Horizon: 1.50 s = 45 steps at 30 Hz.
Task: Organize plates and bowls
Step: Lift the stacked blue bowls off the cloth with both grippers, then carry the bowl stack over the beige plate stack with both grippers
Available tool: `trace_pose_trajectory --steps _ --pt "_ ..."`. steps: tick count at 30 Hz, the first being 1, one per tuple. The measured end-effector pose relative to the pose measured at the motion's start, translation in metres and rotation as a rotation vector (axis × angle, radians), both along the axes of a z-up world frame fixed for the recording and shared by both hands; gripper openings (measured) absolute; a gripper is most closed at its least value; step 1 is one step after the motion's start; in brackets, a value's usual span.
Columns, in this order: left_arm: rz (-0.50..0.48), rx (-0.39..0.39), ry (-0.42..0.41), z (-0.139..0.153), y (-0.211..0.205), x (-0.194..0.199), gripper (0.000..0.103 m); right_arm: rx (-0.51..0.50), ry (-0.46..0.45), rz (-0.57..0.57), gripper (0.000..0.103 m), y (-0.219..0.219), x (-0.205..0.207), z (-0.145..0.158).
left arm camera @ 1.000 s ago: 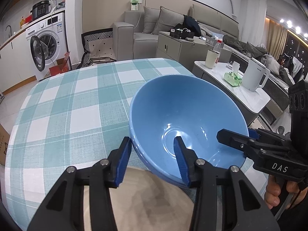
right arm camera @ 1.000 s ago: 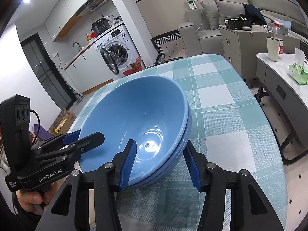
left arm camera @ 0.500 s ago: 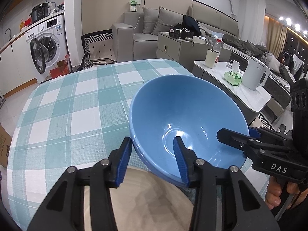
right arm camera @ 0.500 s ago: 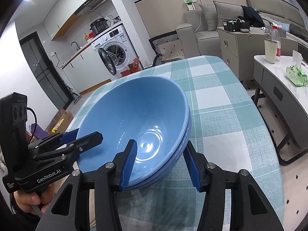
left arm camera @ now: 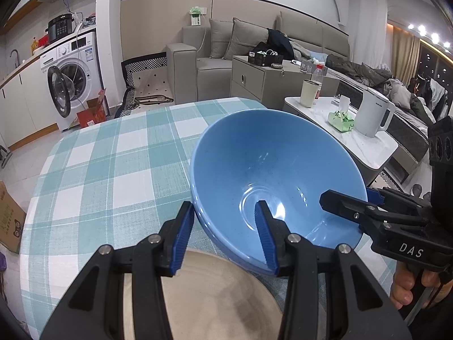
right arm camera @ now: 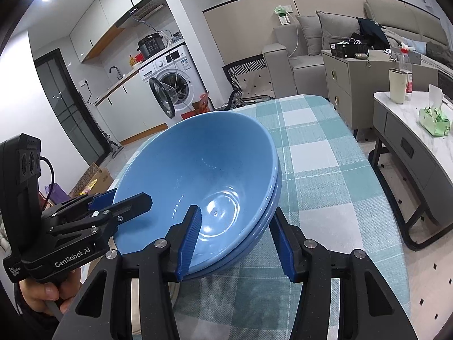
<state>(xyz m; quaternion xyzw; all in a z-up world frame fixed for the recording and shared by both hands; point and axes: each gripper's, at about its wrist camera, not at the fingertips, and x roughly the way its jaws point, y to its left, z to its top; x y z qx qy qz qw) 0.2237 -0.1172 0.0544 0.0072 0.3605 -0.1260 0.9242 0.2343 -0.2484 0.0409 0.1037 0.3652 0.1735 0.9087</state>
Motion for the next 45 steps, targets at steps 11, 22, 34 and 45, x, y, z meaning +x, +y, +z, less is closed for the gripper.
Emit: trace_pose_trajectory --steps 11,22,34,45 --pt "0.012 0.026 -0.046 0.022 0.001 -0.015 0.044 0.007 -0.034 0.005 0.051 0.004 -0.014 0.020" --pt "0.031 0.023 -0.088 0.043 0.011 -0.035 0.044 0.019 -0.062 0.032 0.051 0.014 -0.031 0.043" --pt "0.082 0.028 -0.091 0.044 0.034 -0.052 0.044 0.011 -0.059 0.090 0.051 0.040 -0.040 0.047" --pt "0.133 0.022 -0.090 0.042 0.056 -0.071 0.044 0.009 -0.049 0.155 0.051 0.066 -0.044 0.043"
